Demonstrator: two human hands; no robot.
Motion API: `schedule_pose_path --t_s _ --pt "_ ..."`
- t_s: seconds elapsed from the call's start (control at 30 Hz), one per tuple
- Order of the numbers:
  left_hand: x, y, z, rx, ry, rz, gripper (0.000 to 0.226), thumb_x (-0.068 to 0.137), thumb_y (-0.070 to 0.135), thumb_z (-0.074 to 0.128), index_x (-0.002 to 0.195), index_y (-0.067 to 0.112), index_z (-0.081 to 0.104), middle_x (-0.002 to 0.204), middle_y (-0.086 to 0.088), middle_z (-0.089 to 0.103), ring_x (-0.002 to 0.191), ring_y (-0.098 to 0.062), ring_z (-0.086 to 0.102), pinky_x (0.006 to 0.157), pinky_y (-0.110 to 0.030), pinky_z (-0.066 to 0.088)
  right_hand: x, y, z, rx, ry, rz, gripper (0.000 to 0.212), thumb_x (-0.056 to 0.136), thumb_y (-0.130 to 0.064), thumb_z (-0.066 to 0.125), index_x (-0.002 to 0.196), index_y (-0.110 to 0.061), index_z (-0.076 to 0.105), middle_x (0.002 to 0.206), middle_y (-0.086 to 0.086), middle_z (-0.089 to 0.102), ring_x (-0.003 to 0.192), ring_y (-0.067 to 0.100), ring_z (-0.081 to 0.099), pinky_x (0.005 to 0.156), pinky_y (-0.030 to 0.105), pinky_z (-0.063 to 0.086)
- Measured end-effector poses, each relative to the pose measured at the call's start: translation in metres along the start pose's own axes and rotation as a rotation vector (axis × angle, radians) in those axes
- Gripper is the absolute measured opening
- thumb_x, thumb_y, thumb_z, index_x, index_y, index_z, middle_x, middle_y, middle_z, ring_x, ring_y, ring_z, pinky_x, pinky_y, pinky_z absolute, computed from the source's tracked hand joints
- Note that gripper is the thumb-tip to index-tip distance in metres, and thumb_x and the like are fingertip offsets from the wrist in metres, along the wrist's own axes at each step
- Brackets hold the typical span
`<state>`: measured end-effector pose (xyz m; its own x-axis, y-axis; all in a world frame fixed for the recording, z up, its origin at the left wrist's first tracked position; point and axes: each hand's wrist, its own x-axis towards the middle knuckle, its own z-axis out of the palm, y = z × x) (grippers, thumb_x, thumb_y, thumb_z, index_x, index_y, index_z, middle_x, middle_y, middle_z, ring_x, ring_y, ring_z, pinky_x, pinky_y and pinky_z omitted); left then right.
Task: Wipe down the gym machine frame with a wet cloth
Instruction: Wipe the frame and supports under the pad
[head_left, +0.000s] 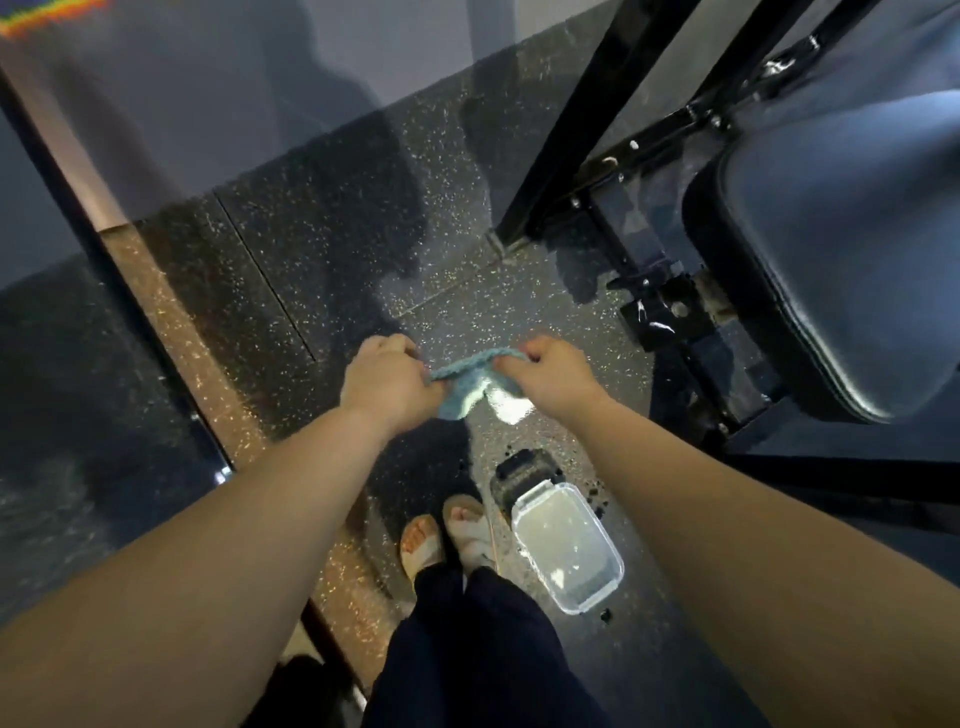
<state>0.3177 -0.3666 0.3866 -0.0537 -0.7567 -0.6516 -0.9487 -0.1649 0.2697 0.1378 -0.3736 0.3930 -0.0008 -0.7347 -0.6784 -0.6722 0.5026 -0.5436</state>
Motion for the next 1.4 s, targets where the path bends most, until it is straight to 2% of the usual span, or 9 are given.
schedule_pose_path --t_s 0.13,0.27,0.4,0.6,0.77,0.87,1.03,1.13,1.4 --pt "0.024 0.043 -0.024 -0.305 0.008 0.0 0.026 0.093 0.037 0.051 0.084 0.017 0.064 0.079 -0.002 0.06 0.079 -0.024 0.056 0.063 -0.027 0.035 0.019 -0.005 -0.008 0.411 0.075 0.184 0.02 0.1 -0.029 0.043 0.103 -0.013 0.055 0.102 0.009 0.062 0.083 0.02 0.06 0.068 0.031 0.054" --pt "0.042 0.095 -0.035 -0.561 -0.17 0.086 0.019 0.095 0.024 0.048 0.106 0.017 0.061 0.099 -0.007 0.064 0.082 -0.021 0.059 0.06 -0.024 0.045 0.038 -0.019 -0.017 0.962 -0.013 0.252 0.02 0.095 -0.032 0.054 0.105 -0.015 0.055 0.097 0.005 0.066 0.08 0.02 0.065 0.058 0.027 0.052" --pt "0.071 0.113 -0.047 -0.822 -0.432 0.051 0.024 0.097 0.013 0.04 0.106 0.006 0.062 0.095 -0.011 0.064 0.077 -0.019 0.061 0.071 -0.03 0.054 0.074 -0.01 -0.036 1.082 0.154 0.392 0.023 0.092 -0.015 0.06 0.113 -0.01 0.052 0.105 0.015 0.065 0.089 0.028 0.065 0.082 0.043 0.055" --pt "0.152 0.128 -0.069 -0.501 -0.524 0.213 0.027 0.098 0.013 0.039 0.117 0.012 0.059 0.104 -0.008 0.059 0.081 -0.019 0.052 0.068 -0.028 0.044 0.135 0.018 -0.048 1.075 0.521 0.75 0.023 0.094 -0.021 0.057 0.113 -0.01 0.052 0.104 0.015 0.064 0.091 0.033 0.064 0.079 0.046 0.057" --pt "0.218 0.158 -0.071 -0.185 -0.592 0.414 0.016 0.095 0.007 0.037 0.086 0.017 0.044 0.087 -0.01 0.044 0.076 -0.017 0.037 0.055 -0.028 0.025 0.171 0.038 -0.046 1.219 0.758 1.007 0.024 0.093 -0.023 0.055 0.111 -0.007 0.059 0.109 0.009 0.063 0.097 0.029 0.061 0.085 0.042 0.054" --pt "0.243 0.175 -0.045 -0.02 -0.576 0.515 0.014 0.096 0.012 0.039 0.095 0.014 0.052 0.097 -0.009 0.054 0.092 -0.023 0.054 0.075 -0.028 0.04 0.179 0.062 -0.044 1.179 0.854 1.064 0.03 0.096 -0.023 0.048 0.121 -0.007 0.057 0.115 0.008 0.06 0.091 0.021 0.054 0.074 0.029 0.045" --pt "0.27 0.2 0.017 0.045 -0.505 0.53 0.045 0.097 0.021 0.04 0.141 0.014 0.039 0.133 -0.014 0.052 0.113 -0.031 0.055 0.084 -0.03 0.044 0.18 0.129 -0.036 1.264 1.066 0.959 0.04 0.098 -0.014 0.042 0.136 0.0 0.044 0.124 0.017 0.056 0.09 0.027 0.058 0.075 0.03 0.041" --pt "0.291 0.219 0.057 -0.078 -0.456 0.571 0.049 0.093 0.018 0.042 0.142 0.021 0.039 0.129 -0.014 0.054 0.113 -0.033 0.055 0.085 -0.034 0.045 0.197 0.162 -0.034 1.15 1.292 0.988 0.038 0.1 -0.018 0.04 0.135 -0.004 0.044 0.129 0.018 0.054 0.115 0.033 0.053 0.087 0.035 0.041" --pt "0.356 0.255 0.13 -0.361 -0.482 0.769 0.074 0.08 0.026 0.054 0.148 0.025 0.026 0.151 -0.005 0.031 0.136 -0.024 0.032 0.113 -0.042 0.027 0.287 0.211 -0.016 0.732 1.676 0.436 0.051 0.1 -0.014 0.043 0.148 -0.004 0.028 0.148 0.021 0.035 0.135 0.033 0.032 0.107 0.02 0.02"
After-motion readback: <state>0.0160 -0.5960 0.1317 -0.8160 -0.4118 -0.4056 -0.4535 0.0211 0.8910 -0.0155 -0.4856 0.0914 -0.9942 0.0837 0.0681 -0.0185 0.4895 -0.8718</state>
